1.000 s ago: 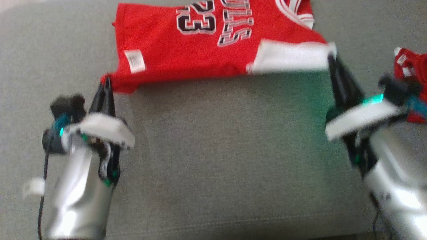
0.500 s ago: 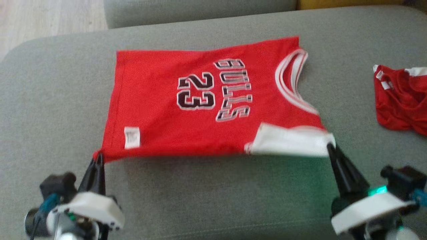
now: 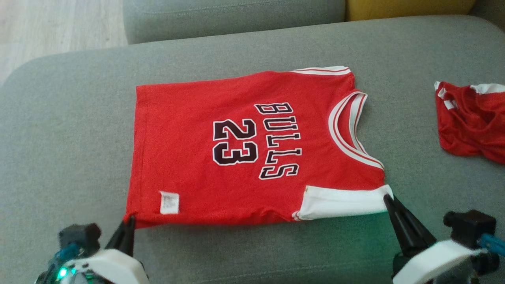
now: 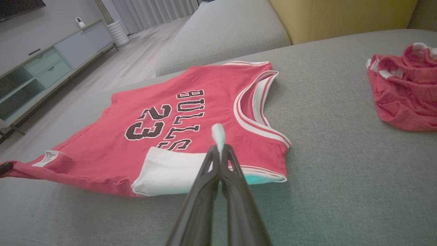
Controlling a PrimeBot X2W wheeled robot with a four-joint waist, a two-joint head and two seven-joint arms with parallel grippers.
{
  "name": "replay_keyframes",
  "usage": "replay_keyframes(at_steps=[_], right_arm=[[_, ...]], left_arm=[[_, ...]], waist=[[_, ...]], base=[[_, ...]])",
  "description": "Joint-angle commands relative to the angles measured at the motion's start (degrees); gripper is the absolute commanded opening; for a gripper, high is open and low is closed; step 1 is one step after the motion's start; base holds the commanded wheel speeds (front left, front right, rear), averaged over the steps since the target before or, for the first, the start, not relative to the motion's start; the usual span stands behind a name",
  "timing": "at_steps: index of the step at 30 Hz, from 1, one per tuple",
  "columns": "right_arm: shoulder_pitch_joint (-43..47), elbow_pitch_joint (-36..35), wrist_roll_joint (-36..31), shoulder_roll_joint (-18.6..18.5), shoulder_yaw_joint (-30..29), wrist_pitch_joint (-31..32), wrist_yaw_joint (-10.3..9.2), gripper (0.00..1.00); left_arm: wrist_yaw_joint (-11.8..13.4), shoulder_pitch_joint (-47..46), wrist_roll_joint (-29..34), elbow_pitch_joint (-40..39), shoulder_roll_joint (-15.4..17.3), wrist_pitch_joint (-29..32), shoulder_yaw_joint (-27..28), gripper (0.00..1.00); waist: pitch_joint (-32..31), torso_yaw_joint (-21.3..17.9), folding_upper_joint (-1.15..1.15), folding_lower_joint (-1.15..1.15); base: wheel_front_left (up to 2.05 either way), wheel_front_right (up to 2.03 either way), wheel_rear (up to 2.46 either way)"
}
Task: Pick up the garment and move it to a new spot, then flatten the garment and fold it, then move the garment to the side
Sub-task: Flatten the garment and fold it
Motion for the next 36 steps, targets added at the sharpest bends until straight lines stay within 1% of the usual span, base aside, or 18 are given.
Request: replay_keyframes(at_steps=[1,7,11,12,16,17,19,26,27,28,29,30,33,36], right_arm=[[-4.75,0.23,0.15,-1.81,1.54,-0.71,0.2,0.0],[-14.83,10.17,1.38,-5.16,4.39,-3.88,0.2,0.0],[-22.25,17.44,2.41,-7.47,7.44,-7.15,0.2,0.0],[-22.25,17.44,2.41,-7.47,7.44,-7.15,0.2,0.0],[-29.21,24.14,3.58,-8.94,10.02,-11.11,0.2,0.0],[-32.32,27.1,4.17,-9.49,11.61,-12.74,0.2,0.0],[-34.96,30.01,4.8,-10.0,12.88,-14.28,0.2,0.0],[-41.9,39.58,7.57,-10.89,18.36,-18.05,0.2,0.0],[-42.55,40.77,7.95,-10.84,18.95,-18.75,0.2,0.14],[-43.07,41.89,8.41,-10.7,19.44,-19.47,0.2,0.44],[-43.47,42.89,8.74,-10.58,19.93,-20.21,0.2,0.91],[-43.72,43.81,8.99,-10.51,20.42,-20.96,0.2,1.0],[-44.03,45.62,8.92,-10.51,21.55,-23.56,0.2,1.0],[-44.02,45.72,7.97,-10.37,20.86,-26.37,0.2,1.0]], left_arm=[[-1.01,-4.2,-0.67,-0.13,1.5,1.14,1.32,0.0],[-4.24,-11.48,-2.89,6.09,2.63,3.68,0.84,0.0],[-6.05,-16.94,-3.8,11.05,3.21,3.75,0.91,0.0],[-6.05,-16.94,-3.8,11.05,3.21,3.75,0.91,0.0],[-7.12,-21.37,-4.15,15.42,3.39,2.89,0.97,0.0],[-7.31,-23.07,-4.3,17.41,3.3,2.19,1.13,0.0],[-7.35,-24.36,-4.54,19.05,3.08,1.3,1.4,0.0],[-8.22,-27.01,-5.55,24.01,2.42,-0.12,1.29,0.0],[-8.4,-27.3,-5.6,24.63,2.26,-0.4,1.11,0.0],[-8.52,-27.49,-5.72,25.26,2.02,-0.71,0.99,0.22],[-8.54,-27.55,-5.82,25.91,1.76,-0.94,0.87,0.78],[-8.45,-27.56,-5.96,26.48,1.43,-1.31,0.86,1.0],[-8.15,-27.1,-5.96,27.45,0.61,-3.41,0.79,1.0],[-6.53,-26.07,-4.24,27.57,0.46,-7.37,0.86,1.0]], waist=[[0.59,-0.09,-0.01,0.0],[4.27,-0.07,-0.01,0.0],[6.91,0.17,-0.01,0.0],[6.91,0.17,-0.01,0.0],[8.83,0.38,-0.01,0.0],[9.52,0.46,-0.01,0.0],[9.98,0.6,-0.01,0.0],[11.29,1.34,-0.01,0.0],[11.42,1.46,-0.01,0.0],[11.51,1.56,-0.01,0.0],[11.56,1.65,-0.01,0.0],[11.59,1.74,-0.01,0.0],[11.45,1.77,-0.01,0.0],[11.2,1.31,-0.01,0.0]], base=[[0.0,0.0,0.0],[0.0,0.0,0.0],[0.0,0.0,0.0],[0.0,0.0,0.0],[0.0,0.0,0.0],[0.0,0.0,0.0],[0.0,0.0,0.0],[0.0,0.0,0.0],[0.0,0.0,0.0],[0.0,0.0,0.0],[0.0,0.0,0.0],[0.0,0.0,0.0],[0.0,0.0,0.0],[0.0,0.0,0.0]])
